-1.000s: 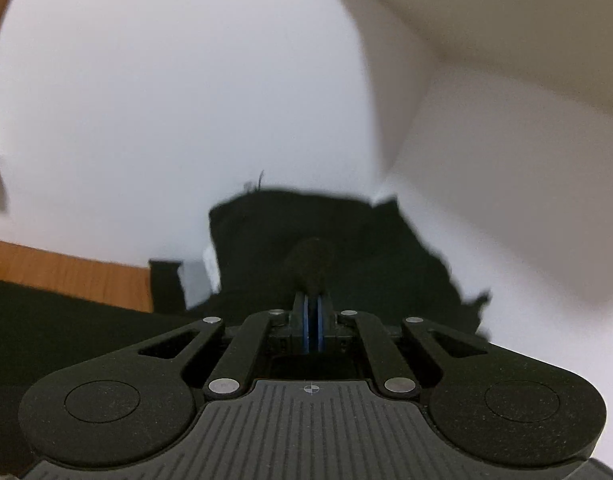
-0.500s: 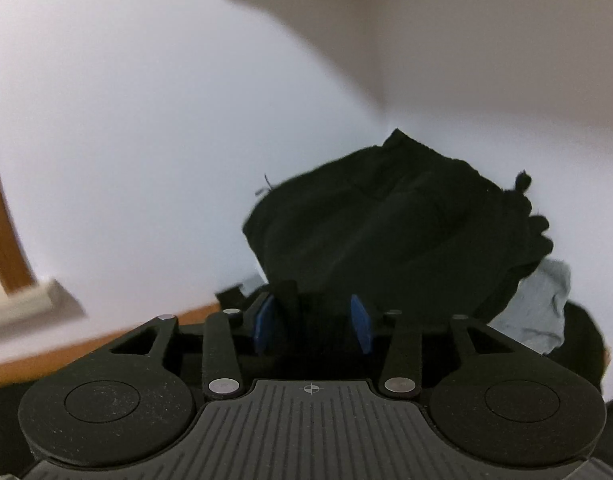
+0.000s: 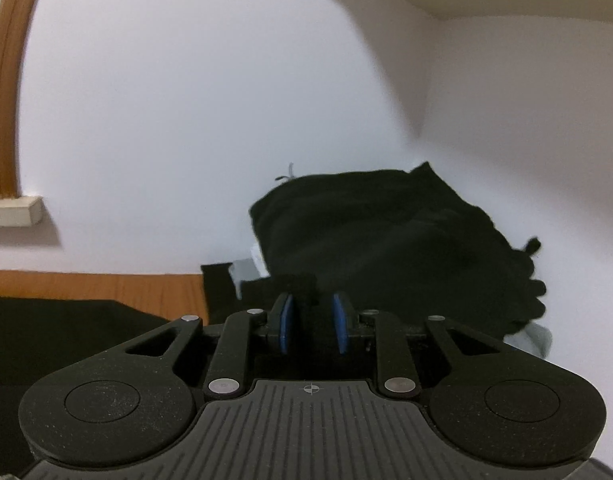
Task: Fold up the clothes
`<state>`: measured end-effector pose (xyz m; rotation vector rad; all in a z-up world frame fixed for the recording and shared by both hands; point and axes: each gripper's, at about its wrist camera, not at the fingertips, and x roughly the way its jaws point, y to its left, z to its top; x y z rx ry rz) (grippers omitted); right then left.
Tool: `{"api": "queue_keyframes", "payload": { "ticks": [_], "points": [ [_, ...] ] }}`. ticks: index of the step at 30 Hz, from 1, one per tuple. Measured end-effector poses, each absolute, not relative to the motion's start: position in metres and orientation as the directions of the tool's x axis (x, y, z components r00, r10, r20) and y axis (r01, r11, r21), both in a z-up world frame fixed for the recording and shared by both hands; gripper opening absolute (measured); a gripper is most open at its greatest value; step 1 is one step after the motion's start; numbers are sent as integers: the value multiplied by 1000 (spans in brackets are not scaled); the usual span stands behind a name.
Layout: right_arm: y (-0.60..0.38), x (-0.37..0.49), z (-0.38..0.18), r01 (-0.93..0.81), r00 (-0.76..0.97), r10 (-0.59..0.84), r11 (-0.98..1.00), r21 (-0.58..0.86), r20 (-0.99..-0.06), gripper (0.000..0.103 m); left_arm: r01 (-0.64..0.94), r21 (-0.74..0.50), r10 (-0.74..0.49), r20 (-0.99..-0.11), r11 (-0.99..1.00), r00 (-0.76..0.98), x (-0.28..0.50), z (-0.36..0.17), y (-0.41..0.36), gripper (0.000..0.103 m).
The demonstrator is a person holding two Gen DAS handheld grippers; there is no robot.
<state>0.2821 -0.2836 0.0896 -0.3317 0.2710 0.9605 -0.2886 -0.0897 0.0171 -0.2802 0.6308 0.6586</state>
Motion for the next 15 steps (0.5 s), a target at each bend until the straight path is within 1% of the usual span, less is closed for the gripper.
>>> {"api": "queue_keyframes", "payload": {
  "ticks": [2,4,5,7,9,10,13,15],
  "points": [
    [-279,275,89,-850,524,768,500,-166,-367,24,-645,-48,481,-625,763,615,-288,17,-89,100],
    [-277,268,86,-854,519,770,479,-200,-370,26,-644,-49,480,-625,763,616,-289,17,-89,100],
    [-277,264,85,-855,519,769,472,-216,-372,31,-644,-50,479,-625,763,616,-289,17,-89,100],
    [-277,257,81,-853,522,767,461,-245,-373,33,-644,-53,477,-625,763,618,-289,18,-88,100],
    [-275,254,75,-848,529,756,449,-282,-386,39,-643,-55,476,-625,764,619,-289,18,-88,101],
    [-273,253,72,-841,538,747,447,-304,-391,40,-643,-57,475,-625,764,620,-289,18,-88,101],
    [-267,254,65,-827,557,734,448,-338,-388,38,-642,-60,473,-624,764,622,-289,18,-88,101],
    [-265,252,65,-817,569,735,452,-358,-369,38,-643,-61,473,-624,764,622,-289,18,-88,101]
  ]
}}
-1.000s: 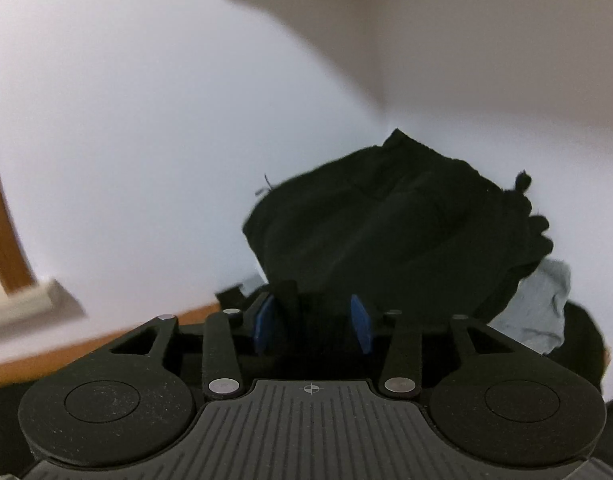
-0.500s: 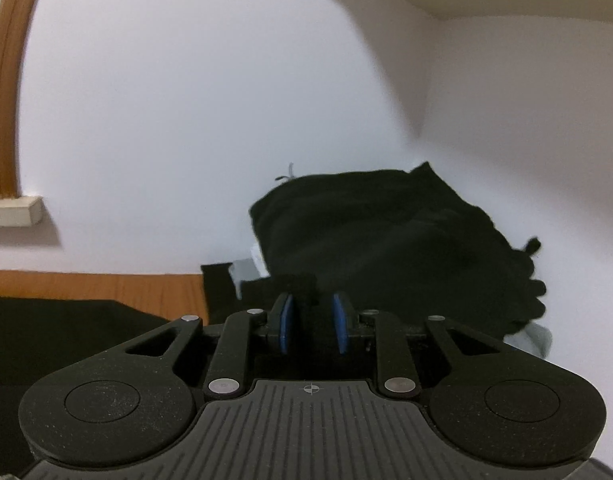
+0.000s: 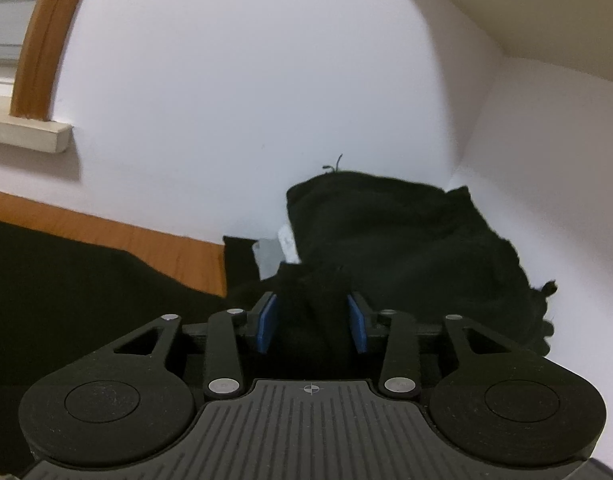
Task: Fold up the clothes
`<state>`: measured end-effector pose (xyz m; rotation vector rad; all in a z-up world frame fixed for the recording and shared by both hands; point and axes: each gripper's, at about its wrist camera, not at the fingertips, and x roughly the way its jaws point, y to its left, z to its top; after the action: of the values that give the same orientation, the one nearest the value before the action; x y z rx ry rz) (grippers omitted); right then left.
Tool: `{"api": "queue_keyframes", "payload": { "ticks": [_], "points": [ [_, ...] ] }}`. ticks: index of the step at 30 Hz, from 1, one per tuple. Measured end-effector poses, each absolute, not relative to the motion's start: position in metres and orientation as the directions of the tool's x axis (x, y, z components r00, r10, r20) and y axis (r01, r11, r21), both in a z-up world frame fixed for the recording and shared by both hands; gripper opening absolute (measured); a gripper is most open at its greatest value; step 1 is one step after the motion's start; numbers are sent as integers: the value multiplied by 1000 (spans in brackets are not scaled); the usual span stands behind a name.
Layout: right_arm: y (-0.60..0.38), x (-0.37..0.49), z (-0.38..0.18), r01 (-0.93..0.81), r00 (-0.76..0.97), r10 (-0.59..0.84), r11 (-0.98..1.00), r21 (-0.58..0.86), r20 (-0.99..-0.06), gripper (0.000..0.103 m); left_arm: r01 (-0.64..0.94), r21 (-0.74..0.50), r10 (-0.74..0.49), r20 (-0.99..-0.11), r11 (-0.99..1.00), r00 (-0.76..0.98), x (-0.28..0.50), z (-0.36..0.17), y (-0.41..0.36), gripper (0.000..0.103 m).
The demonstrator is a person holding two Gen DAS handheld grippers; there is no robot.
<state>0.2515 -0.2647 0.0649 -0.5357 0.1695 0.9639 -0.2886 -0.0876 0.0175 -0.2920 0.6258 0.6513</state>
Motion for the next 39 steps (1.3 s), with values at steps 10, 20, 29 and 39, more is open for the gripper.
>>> {"api": "queue_keyframes", "payload": {
  "ticks": [10,20,29,39],
  "points": [
    [-259,233,79,-837,530,785,421,-350,-322,4,-642,-63,472,-624,764,622,-288,17,-87,101],
    [-213,100,137,-972,183,957,142,-188,-225,3,-649,-55,480,-626,759,614,-288,18,-88,102],
    [-194,-67,87,-953,-238,900,-289,-90,-365,3,-662,-51,491,-629,748,603,-288,18,-86,102],
    [-205,-76,33,-938,-250,817,-337,-79,-519,14,-666,-34,498,-635,745,590,-287,17,-89,102]
  ]
}}
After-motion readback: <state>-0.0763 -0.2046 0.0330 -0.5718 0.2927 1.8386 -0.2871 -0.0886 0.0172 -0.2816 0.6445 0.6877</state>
